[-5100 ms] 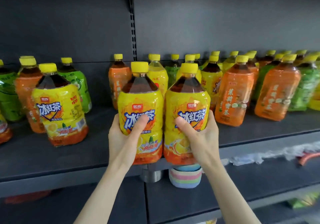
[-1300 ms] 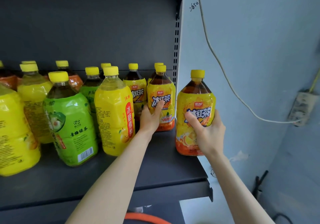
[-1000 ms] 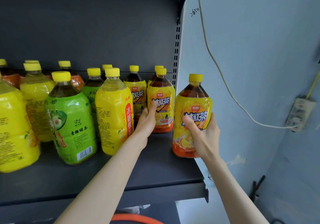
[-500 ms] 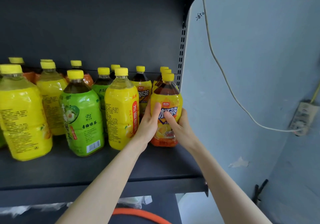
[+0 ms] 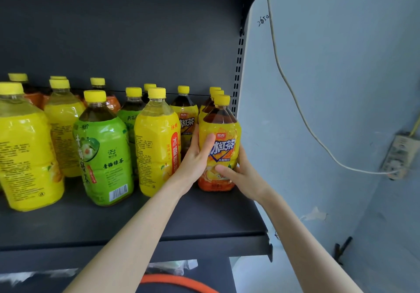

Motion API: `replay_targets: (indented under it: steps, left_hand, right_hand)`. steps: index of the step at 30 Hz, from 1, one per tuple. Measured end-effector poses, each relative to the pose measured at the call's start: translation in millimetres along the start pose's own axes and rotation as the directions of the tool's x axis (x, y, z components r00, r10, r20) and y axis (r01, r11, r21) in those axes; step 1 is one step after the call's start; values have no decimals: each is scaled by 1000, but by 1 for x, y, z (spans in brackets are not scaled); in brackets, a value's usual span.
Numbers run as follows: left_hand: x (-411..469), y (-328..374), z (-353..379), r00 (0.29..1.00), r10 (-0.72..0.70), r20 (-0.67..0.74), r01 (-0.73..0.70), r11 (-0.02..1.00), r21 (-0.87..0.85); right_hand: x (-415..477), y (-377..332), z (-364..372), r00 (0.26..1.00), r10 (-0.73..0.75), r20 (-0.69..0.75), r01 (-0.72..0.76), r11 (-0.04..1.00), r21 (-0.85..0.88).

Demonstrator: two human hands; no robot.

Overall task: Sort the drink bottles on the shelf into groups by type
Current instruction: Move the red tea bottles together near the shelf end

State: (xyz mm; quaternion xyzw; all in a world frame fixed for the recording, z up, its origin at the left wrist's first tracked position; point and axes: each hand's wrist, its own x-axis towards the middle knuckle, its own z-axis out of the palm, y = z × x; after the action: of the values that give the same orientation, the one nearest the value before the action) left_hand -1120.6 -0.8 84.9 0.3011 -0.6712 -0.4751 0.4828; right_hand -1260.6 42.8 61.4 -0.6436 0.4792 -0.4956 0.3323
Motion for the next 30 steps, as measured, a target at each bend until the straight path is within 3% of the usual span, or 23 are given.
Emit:
replay_targets:
  steps: [13,24,30]
  left_hand:
    - [-3,3,1,998,59,-34,-56,996,72]
    - [-6,8,3,998,47,-44,-42,992,117]
    - [-11,20,-5,998,22,-60,-2,947,320]
  right_hand:
    - [-6,1,6,994,-47,-101,40,997,-72]
    - [-7,-6,6,996,-18,-92,1,983,-182]
    - [-13,-23,2,990,67,-127,-110,921,-373]
